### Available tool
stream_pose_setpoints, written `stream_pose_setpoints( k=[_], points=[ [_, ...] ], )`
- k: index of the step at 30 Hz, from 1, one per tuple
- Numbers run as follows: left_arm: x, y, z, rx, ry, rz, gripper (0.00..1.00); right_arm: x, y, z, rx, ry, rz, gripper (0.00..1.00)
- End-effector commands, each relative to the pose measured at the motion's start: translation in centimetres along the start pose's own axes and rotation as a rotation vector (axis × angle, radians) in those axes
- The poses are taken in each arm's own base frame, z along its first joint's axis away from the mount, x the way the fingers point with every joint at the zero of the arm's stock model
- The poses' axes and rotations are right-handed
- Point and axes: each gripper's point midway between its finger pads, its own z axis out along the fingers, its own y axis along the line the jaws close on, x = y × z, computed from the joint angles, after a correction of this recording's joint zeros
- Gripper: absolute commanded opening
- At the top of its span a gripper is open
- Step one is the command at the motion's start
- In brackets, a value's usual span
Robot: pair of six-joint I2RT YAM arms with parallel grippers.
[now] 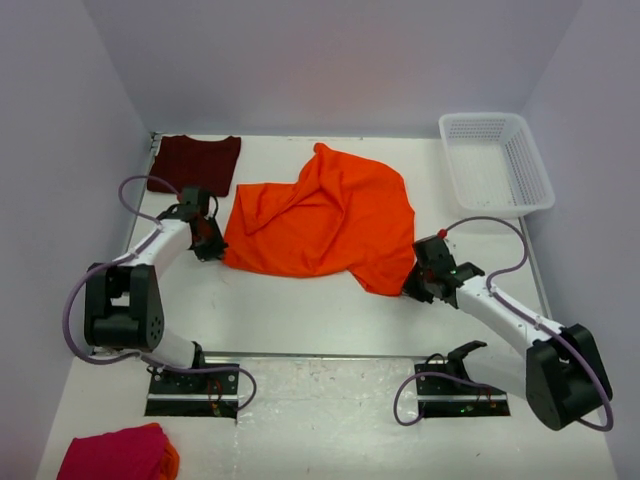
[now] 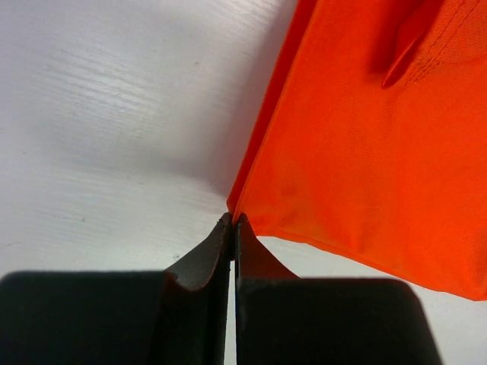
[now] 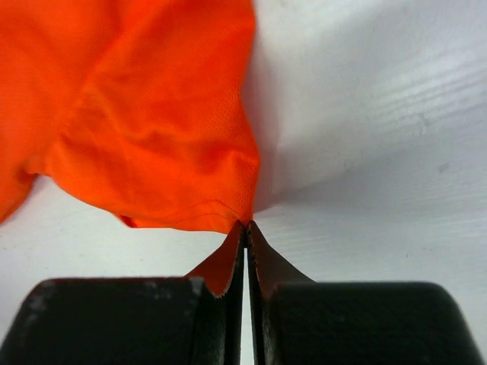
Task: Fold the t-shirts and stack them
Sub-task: Flatten out the tshirt
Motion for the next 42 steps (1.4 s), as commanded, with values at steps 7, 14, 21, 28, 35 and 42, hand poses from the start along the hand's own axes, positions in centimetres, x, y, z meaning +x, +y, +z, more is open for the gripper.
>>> stream_pose_setpoints(
  k=[7, 14, 21, 28, 35, 42],
  points=[
    [-5.2, 2.0, -8.1, -0.086, -0.33, -0.083, 0.0, -13.1, 5.1, -11.5, -0.058, -0.472, -0.189, 0.0],
    [-8.8, 0.6, -18.1, 0.038, -0.613, -0.094, 0.0, -18.4, 6.2, -17.0, -0.103, -0.633, -0.271, 0.0],
    [-11.1, -4.4, -30.3, 0.362, -0.9, 0.028, 0.0, -19.3, 10.2, -23.3, -0.324, -0.724, -0.334, 0.0],
    [-12.6, -9.3, -36.3, 0.587, -0.955, 0.155, 0.0, -22.4, 14.4, -30.7, -0.396, -0.864, -0.4, 0.0],
    [-11.2, -10.2, -49.5, 0.73, -1.258, 0.34, 0.0, -22.0, 16.3, -44.7, -0.616, -1.18, -0.566, 0.0],
    [-14.4, -9.8, -53.9, 0.653, -1.433, 0.282, 0.0, -25.4, 19.2, -56.3, -0.634, -1.397, -0.62, 0.0]
  ],
)
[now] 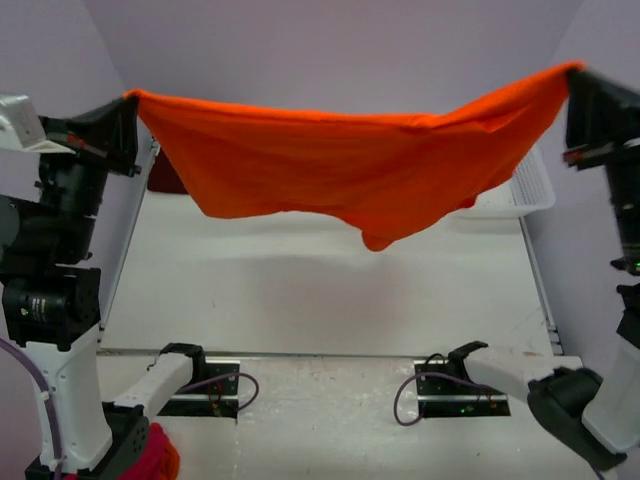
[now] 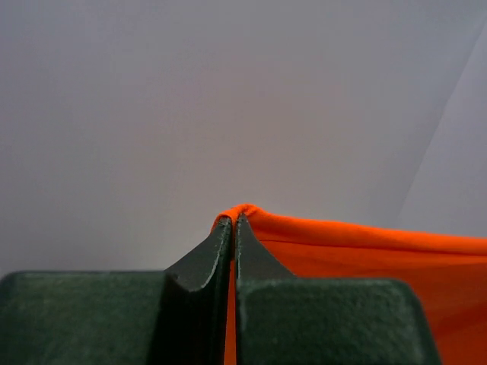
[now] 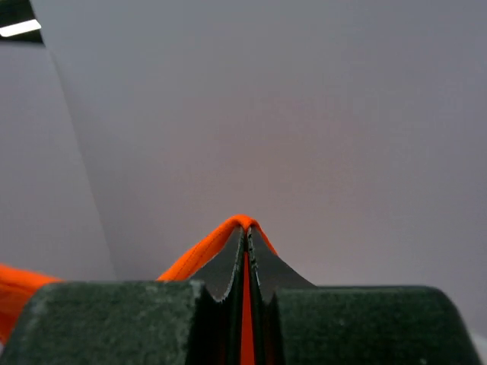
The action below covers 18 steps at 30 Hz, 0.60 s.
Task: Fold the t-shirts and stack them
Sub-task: Flatten out the tshirt
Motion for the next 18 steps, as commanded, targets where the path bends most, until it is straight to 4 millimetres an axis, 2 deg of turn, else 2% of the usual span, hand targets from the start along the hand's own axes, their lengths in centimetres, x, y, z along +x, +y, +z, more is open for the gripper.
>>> stream_pose_setpoints(
  k=[1, 2, 3, 4, 5, 6, 7, 8, 9, 10, 11, 12, 13, 14, 15, 16, 17, 18],
  points=[
    [-2.6, -0.6, 2.7, 0.035, -0.046, 0.056, 0.0, -2.7, 1.2, 4.3, -0.039, 0.002, -0.107, 0.0],
    [-5.3, -2.3, 1.5, 0.1, -0.147, 0.041, 0.0, -4.3, 1.9, 3.5, -0.072, -0.04, -0.096, 0.0],
    [-5.2, -3.1, 0.6, 0.141, -0.168, 0.036, 0.0, -4.0, 3.6, 3.1, -0.151, -0.039, -0.076, 0.0],
    [-7.8, -4.3, -2.2, 0.172, -0.259, 0.046, 0.0, -8.4, 3.8, -0.5, -0.191, -0.191, -0.045, 0.0],
    [-8.8, -4.6, -3.2, 0.176, -0.289, 0.058, 0.0, -9.3, 3.9, -2.0, -0.216, -0.244, -0.037, 0.0],
    [-9.6, -4.7, -3.7, 0.168, -0.311, 0.07, 0.0, -8.7, 3.5, -3.9, -0.216, -0.275, -0.035, 0.0],
    [-9.4, -4.3, -3.3, 0.155, -0.3, 0.089, 0.0, -10.0, 3.3, -4.2, -0.21, -0.337, -0.042, 0.0],
    [-10.2, -4.2, -3.0, 0.139, -0.308, 0.096, 0.0, -11.5, 2.8, -4.9, -0.183, -0.368, -0.046, 0.0],
    [-9.8, -3.4, -1.9, 0.101, -0.287, 0.094, 0.0, -11.7, 2.6, -4.2, -0.164, -0.354, -0.06, 0.0],
    [-7.4, -2.0, 1.3, 0.067, -0.202, 0.095, 0.0, -8.8, 2.3, 0.0, -0.112, -0.25, -0.11, 0.0],
    [-7.1, -1.5, 2.4, 0.048, -0.183, 0.093, 0.0, -10.4, 1.9, 0.5, -0.081, -0.281, -0.118, 0.0],
    [-4.1, 0.3, 5.8, -0.002, -0.098, 0.082, 0.0, -9.1, 1.7, 2.2, -0.055, -0.227, -0.15, 0.0],
    [-2.1, 1.2, 7.2, -0.026, -0.028, 0.086, 0.0, -6.0, 1.3, 6.2, -0.004, -0.143, -0.214, 0.0],
    [-2.0, 1.5, 7.9, -0.039, -0.012, 0.091, 0.0, -5.9, 1.0, 6.6, 0.019, -0.136, -0.221, 0.0],
    [-0.6, 2.1, 8.7, -0.055, 0.037, 0.079, 0.0, -5.2, 0.8, 6.8, 0.029, -0.118, -0.221, 0.0],
    [0.6, 2.2, 8.4, -0.055, 0.059, 0.06, 0.0, -6.6, 1.2, 4.8, -0.009, -0.157, -0.18, 0.0],
    [0.7, 1.8, 8.0, -0.029, 0.033, 0.055, 0.0, -4.4, 1.8, 5.1, -0.044, -0.11, -0.175, 0.0],
    [-1.2, 0.8, 5.8, -0.002, -0.043, 0.057, 0.0, -4.5, 2.1, 4.5, -0.067, -0.127, -0.162, 0.0]
  ],
)
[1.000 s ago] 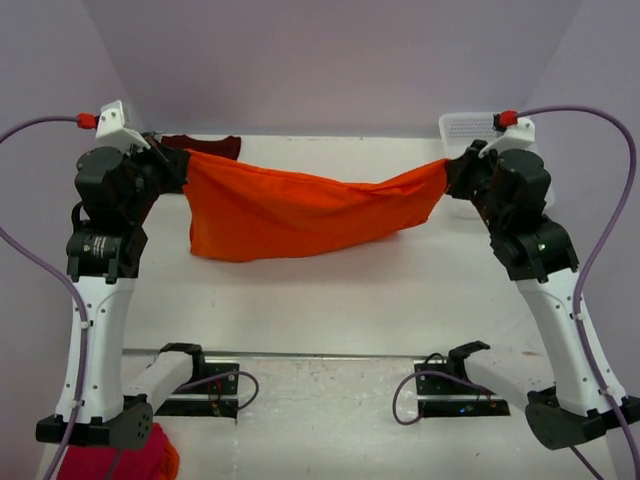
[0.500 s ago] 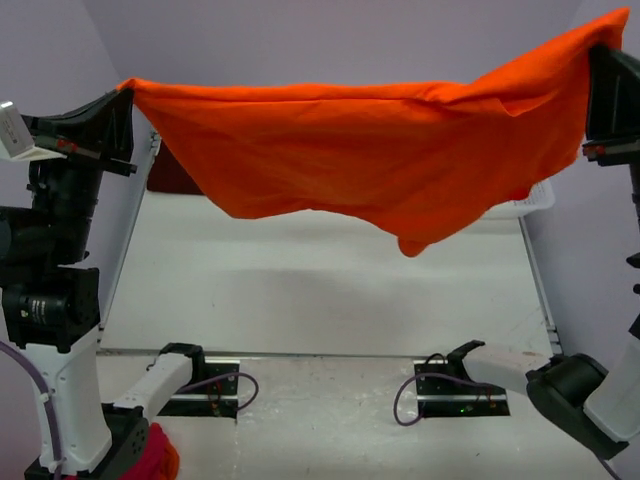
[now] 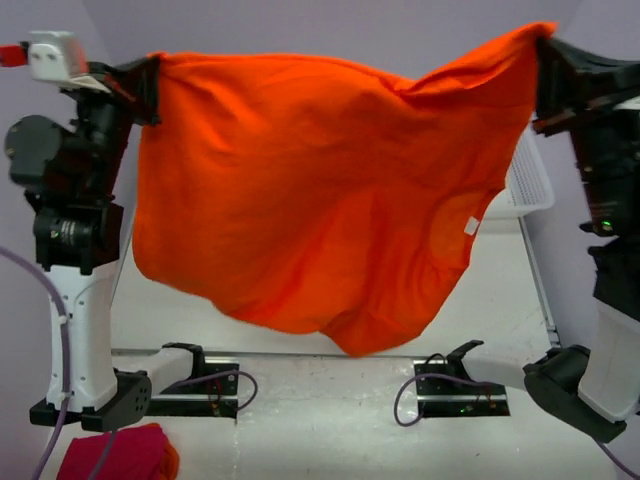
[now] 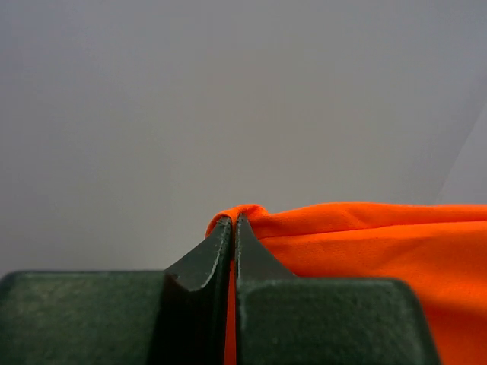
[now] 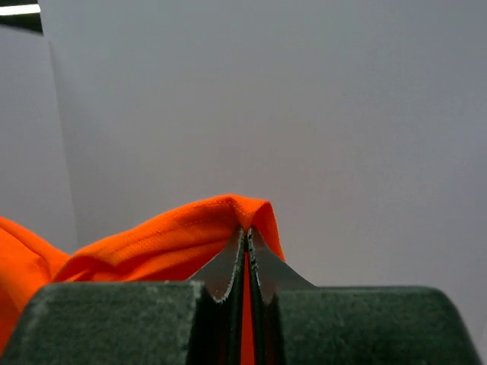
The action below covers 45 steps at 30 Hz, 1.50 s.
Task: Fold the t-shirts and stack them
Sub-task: Flatten out the tshirt
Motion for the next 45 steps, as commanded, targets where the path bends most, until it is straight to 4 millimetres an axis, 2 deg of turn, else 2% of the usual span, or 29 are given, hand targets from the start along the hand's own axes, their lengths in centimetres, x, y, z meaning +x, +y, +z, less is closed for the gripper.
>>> stream_pose_setpoints(
  k=[1, 3, 4, 5, 6, 9, 12, 13, 16, 17, 18, 19, 22, 23, 24, 26, 28, 29, 31, 34, 35, 36, 37, 38, 39, 40, 41, 42, 45],
  points=[
    [5.1, 1.6, -0.7, -0.047, 0.091, 0.003, 0.0, 3.3, 0.6, 0.3, -0.019, 0.054, -0.03, 0.0],
    [8.2, 3.3, 1.2, -0.096, 0.168, 0.02, 0.0, 4.8, -0.1, 1.7, 0.029, 0.098, -0.068, 0.0],
    [9.0, 3.7, 1.6, -0.112, 0.219, 0.026, 0.0, 2.6, -1.0, 2.0, 0.059, 0.061, -0.096, 0.0],
    [10.0, 3.6, 1.9, -0.101, 0.25, 0.007, 0.0, 6.5, -0.4, 4.6, 0.063, 0.15, -0.12, 0.0],
    [9.3, 3.0, 1.3, -0.085, 0.235, -0.008, 0.0, 7.5, -0.1, 4.2, 0.05, 0.201, -0.122, 0.0],
    [8.1, 2.8, 0.6, -0.073, 0.152, 0.005, 0.0, 3.9, 1.6, 1.4, -0.023, 0.074, -0.04, 0.0],
    [10.4, 4.8, 1.9, -0.154, 0.245, 0.041, 0.0, 6.4, 1.0, 2.5, 0.023, 0.122, -0.098, 0.0],
    [10.8, 4.6, 1.9, -0.147, 0.25, 0.029, 0.0, 3.3, -0.2, 2.5, 0.058, 0.075, -0.104, 0.0],
    [8.5, 2.8, 0.3, -0.068, 0.13, 0.004, 0.0, 7.6, 1.5, 2.7, 0.013, 0.203, -0.128, 0.0],
    [9.1, 3.3, 0.7, -0.085, 0.132, 0.015, 0.0, 5.2, 1.4, 2.7, 0.018, 0.087, -0.091, 0.0],
    [8.8, 3.7, 1.0, -0.108, 0.164, 0.035, 0.0, 4.7, 0.5, 1.8, 0.043, 0.064, -0.117, 0.0],
    [11.1, 4.2, 1.3, -0.128, 0.271, 0.024, 0.0, 5.9, 0.1, 1.8, 0.055, 0.131, -0.146, 0.0],
    [7.4, 1.8, 0.3, -0.028, 0.119, 0.008, 0.0, 7.2, 1.0, 2.8, 0.033, 0.196, -0.149, 0.0],
    [7.3, 2.6, 0.5, -0.068, 0.103, 0.013, 0.0, 5.1, 1.0, 3.0, 0.039, 0.096, -0.118, 0.0],
    [6.9, 3.0, 0.8, -0.096, 0.133, 0.03, 0.0, 5.5, 1.1, 2.8, 0.027, 0.087, -0.126, 0.0],
    [8.7, 3.6, 1.4, -0.117, 0.219, 0.03, 0.0, 8.3, 0.7, 3.1, 0.051, 0.223, -0.17, 0.0],
    [9.2, 3.9, 1.1, -0.13, 0.172, 0.024, 0.0, 7.0, 1.2, 2.3, 0.023, 0.209, -0.126, 0.0],
    [10.5, 4.5, 1.3, -0.146, 0.203, 0.041, 0.0, 4.3, 0.8, 2.6, 0.046, 0.078, -0.091, 0.0],
    [11.8, 5.7, 2.4, -0.202, 0.275, 0.047, 0.0, 8.1, 0.2, 3.2, 0.084, 0.183, -0.169, 0.0],
    [11.5, 5.2, 2.5, -0.179, 0.201, 0.051, 0.0, 9.5, 0.3, 3.9, 0.087, 0.224, -0.195, 0.0],
    [11.3, 5.6, 3.1, -0.195, 0.209, 0.068, 0.0, 7.2, 0.3, 3.9, 0.083, 0.123, -0.17, 0.0],
    [12.1, 6.2, 3.9, -0.219, 0.245, 0.074, 0.0, 8.9, -0.4, 4.7, 0.103, 0.157, -0.191, 0.0],
    [14.3, 6.9, 5.1, -0.234, 0.303, 0.076, 0.0, 6.8, -1.2, 5.0, 0.128, 0.128, -0.177, 0.0],
    [13.7, 6.5, 5.4, -0.222, 0.288, 0.061, 0.0, 10.5, -1.2, 6.1, 0.141, 0.232, -0.213, 0.0],
    [13.2, 5.9, 5.5, -0.201, 0.277, 0.045, 0.0, 10.5, -1.1, 5.9, 0.138, 0.234, -0.206, 0.0],
    [11.7, 4.9, 5.0, -0.168, 0.25, 0.031, 0.0, 10.0, -0.7, 5.6, 0.122, 0.213, -0.178, 0.0],
    [11.2, 3.6, 4.6, -0.138, 0.231, 0.028, 0.0, 6.4, -0.8, 3.4, 0.108, 0.135, -0.138, 0.0],
    [10.2, 3.1, 4.1, -0.128, 0.198, 0.034, 0.0, 7.7, 0.5, 2.8, 0.066, 0.155, -0.128, 0.0],
    [6.7, 2.7, 1.4, -0.144, 0.132, 0.037, 0.0, 3.7, 0.3, 0.2, 0.036, 0.085, -0.077, 0.0]
  ],
)
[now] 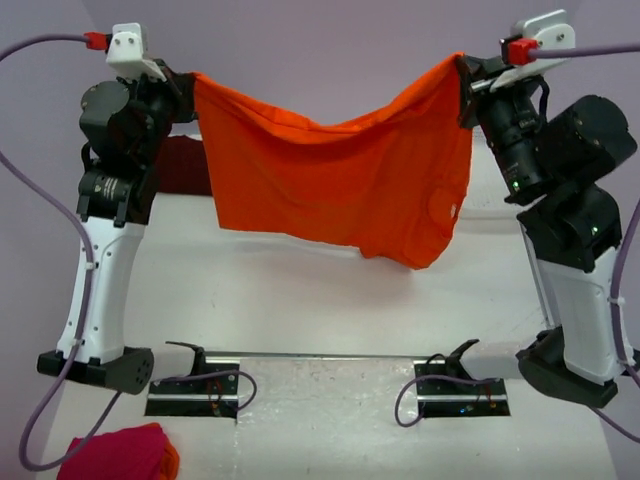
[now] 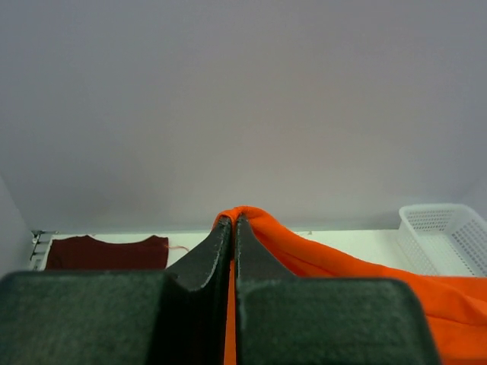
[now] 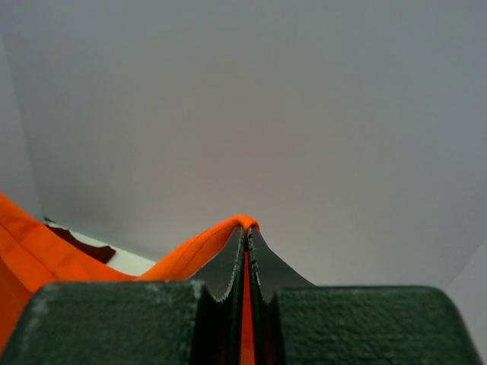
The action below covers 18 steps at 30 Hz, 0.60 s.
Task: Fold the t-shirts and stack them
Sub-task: Flatten out the tshirt
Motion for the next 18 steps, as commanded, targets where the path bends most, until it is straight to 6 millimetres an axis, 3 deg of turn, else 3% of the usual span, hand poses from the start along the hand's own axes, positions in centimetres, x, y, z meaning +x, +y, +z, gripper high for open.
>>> stream_pose_setpoints(
  k=[1, 3, 5, 6, 7, 10, 11, 12, 13, 14, 15, 18],
  points=[
    [-9.2, -1.1, -8.1, 0.028, -0.262, 0.002, 0.0, -8.1, -3.6, -6.7, 0.019, -0.229, 0.106, 0.0],
    [-10.1, -1.1, -8.9, 0.032, -0.324, 0.003, 0.0, -8.3, -4.0, -7.0, 0.038, -0.255, 0.089, 0.0],
    [-9.8, -0.8, -6.7, 0.006, -0.285, 0.028, 0.0, -8.4, -4.6, -5.4, 0.092, -0.262, 0.022, 0.0],
    [-9.2, -0.7, -5.3, -0.004, -0.251, 0.038, 0.0, -9.9, -5.7, -5.2, 0.137, -0.289, 0.017, 0.0],
    [-6.6, -0.4, -2.3, -0.014, -0.165, 0.043, 0.0, -7.4, -4.4, -1.3, 0.15, -0.206, -0.028, 0.0],
    [-5.6, -0.4, -1.3, -0.014, -0.153, 0.016, 0.0, -6.4, -4.2, 0.8, 0.182, -0.165, -0.07, 0.0],
    [-5.6, -0.5, -1.7, -0.008, -0.149, 0.012, 0.0, -6.3, -3.7, 0.4, 0.156, -0.157, -0.045, 0.0],
    [-7.1, -1.0, -4.0, 0.019, -0.188, 0.007, 0.0, -6.1, -3.2, -0.1, 0.124, -0.149, -0.023, 0.0],
    [-6.3, -1.1, -4.7, 0.029, -0.188, -0.003, 0.0, -7.9, -3.9, -2.8, 0.107, -0.202, 0.02, 0.0],
    [-6.8, -1.2, -6.1, 0.038, -0.211, -0.004, 0.0, -8.4, -3.1, -4.0, 0.064, -0.224, 0.048, 0.0],
    [-9.0, -1.1, -9.6, 0.036, -0.287, -0.011, 0.0, -7.6, -2.1, -4.5, 0.024, -0.212, 0.051, 0.0],
    [-10.7, -0.5, -13.1, 0.01, -0.377, -0.005, 0.0, -9.3, -2.3, -8.4, -0.063, -0.269, 0.123, 0.0]
  ],
)
